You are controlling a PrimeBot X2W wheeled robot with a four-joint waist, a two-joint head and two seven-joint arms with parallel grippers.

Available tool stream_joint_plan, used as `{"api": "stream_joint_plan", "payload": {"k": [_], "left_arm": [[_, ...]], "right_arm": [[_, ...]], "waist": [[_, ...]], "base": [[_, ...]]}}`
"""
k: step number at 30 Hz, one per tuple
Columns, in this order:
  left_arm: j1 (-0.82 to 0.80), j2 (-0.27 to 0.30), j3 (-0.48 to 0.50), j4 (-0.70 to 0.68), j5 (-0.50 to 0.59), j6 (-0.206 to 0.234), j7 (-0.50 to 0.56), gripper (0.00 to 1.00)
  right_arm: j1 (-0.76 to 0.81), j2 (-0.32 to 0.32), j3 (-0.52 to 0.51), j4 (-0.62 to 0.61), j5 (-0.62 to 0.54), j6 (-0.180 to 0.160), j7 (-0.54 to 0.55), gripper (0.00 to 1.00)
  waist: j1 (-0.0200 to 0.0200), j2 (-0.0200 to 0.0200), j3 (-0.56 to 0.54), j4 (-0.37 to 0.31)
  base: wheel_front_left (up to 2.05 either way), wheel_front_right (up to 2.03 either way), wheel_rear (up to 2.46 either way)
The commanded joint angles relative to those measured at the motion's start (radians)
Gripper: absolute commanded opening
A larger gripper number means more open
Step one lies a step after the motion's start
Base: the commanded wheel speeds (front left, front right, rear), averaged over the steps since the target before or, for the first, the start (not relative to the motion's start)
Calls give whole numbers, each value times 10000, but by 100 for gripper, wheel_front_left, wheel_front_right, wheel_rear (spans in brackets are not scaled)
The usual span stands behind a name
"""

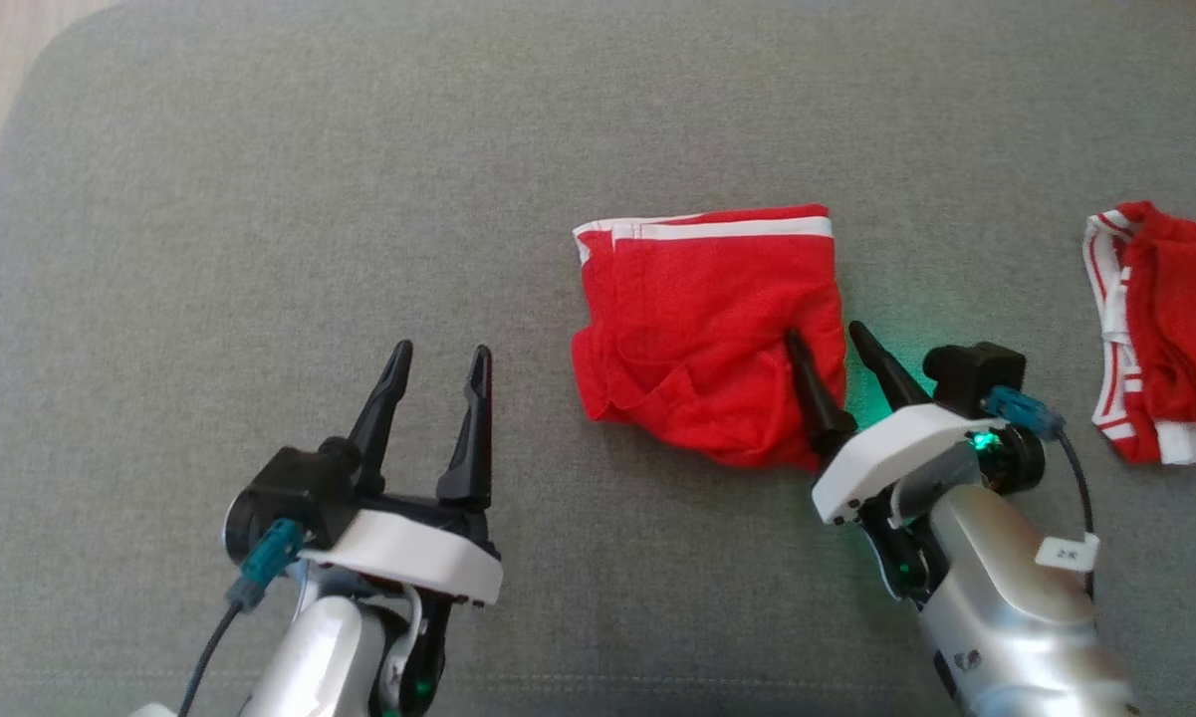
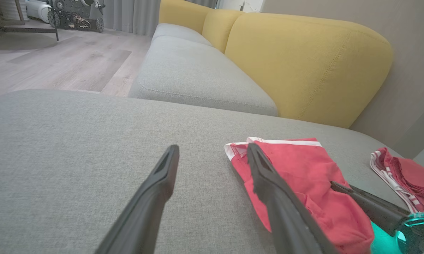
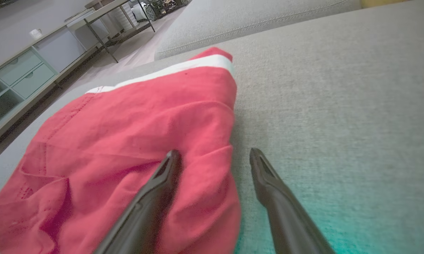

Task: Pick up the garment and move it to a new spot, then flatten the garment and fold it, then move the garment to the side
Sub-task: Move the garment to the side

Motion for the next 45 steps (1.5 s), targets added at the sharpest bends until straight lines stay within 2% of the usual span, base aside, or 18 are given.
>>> {"api": "stream_joint_plan", "payload": {"k": [1,4,5,6,7,11,15,20,25,31,38,42,45], "left_arm": [[-416,5,224,-270,65,-50,-120,100],[-462,5,209,-267,55,-45,-120,100],[-484,5,206,-266,50,-40,-120,100],[-505,5,204,-265,46,-34,-120,100],[-521,5,205,-263,41,-27,-120,100],[-513,5,256,-276,20,30,-120,100],[-467,5,279,-305,-30,52,-120,100],[-493,5,259,-408,-75,49,-120,100],[-609,5,231,-458,-41,22,-120,100],[-768,5,309,-463,92,-63,-120,100],[-994,5,375,-409,347,-265,-120,100],[-1189,5,423,-371,490,-390,-120,100],[-1314,5,486,-347,567,-464,-120,100]], "right_arm": [[-443,27,405,64,149,19,-23,100],[-641,27,618,474,193,19,-3,100],[-738,27,722,672,177,19,-4,65],[-838,27,792,856,127,19,-59,13],[-939,27,860,1029,29,19,-145,0],[-1356,-11,989,1633,-1041,19,-735,0],[-1612,-265,948,1740,-2368,19,-1093,0],[-1646,-812,1026,1165,-3889,19,-1195,0],[-1665,-1760,1383,310,-4710,19,-1208,0],[-1959,-3412,2155,-478,-4611,19,-862,0],[-2507,-5506,2675,-1172,-3535,19,61,0],[-2710,-6207,2609,-1136,-2863,19,656,0],[-2802,-6401,2356,-1006,-2546,19,1091,0]], "waist": [[0,0,70,72],[0,0,112,115],[0,0,130,132],[0,0,142,144],[0,0,145,150],[0,0,96,51],[0,0,-8,-202],[0,0,-119,-666],[0,0,-125,-1189],[0,0,108,-1853],[0,0,666,-2506],[0,0,1021,-2696],[0,0,1233,-2784]], "base": [[0,0,0],[0,0,0],[0,0,0],[0,0,0],[0,0,0],[0,0,0],[0,0,0],[0,0,0],[0,0,0],[0,0,0],[0,0,0],[0,0,0],[0,0,0]]}}
